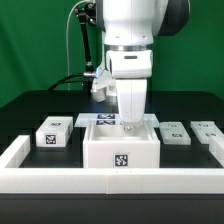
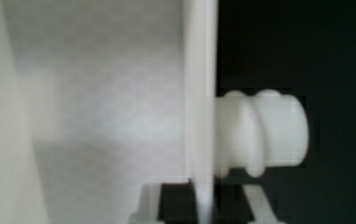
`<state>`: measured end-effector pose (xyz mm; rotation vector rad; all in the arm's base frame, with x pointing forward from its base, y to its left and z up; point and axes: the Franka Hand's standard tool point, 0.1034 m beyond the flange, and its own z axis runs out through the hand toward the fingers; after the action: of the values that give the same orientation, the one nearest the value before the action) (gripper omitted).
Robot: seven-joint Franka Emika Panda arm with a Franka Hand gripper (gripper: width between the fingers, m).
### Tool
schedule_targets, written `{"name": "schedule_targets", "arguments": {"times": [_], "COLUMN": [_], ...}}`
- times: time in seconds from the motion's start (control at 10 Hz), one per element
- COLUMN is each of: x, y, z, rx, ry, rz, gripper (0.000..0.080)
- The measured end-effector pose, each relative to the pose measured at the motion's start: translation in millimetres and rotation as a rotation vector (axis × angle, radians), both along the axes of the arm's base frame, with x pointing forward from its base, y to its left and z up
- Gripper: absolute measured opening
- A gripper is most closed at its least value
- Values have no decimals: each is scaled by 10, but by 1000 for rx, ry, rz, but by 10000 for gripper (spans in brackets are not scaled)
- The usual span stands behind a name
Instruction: Assemble cabinet
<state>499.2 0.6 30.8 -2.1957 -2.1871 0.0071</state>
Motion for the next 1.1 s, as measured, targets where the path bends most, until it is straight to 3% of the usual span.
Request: {"name": "schedule_targets", "arguments": {"times": [0.1, 0.6, 0.8, 1.1], "x": [36, 33, 99, 171], "y": [73, 59, 395, 759], "z": [0, -3, 0, 0], "rx": [4, 4, 16, 28], "ry": [-5, -4, -12, -19], "rz": [-2, -20, -7, -11], "gripper": [34, 34, 34, 34]}}
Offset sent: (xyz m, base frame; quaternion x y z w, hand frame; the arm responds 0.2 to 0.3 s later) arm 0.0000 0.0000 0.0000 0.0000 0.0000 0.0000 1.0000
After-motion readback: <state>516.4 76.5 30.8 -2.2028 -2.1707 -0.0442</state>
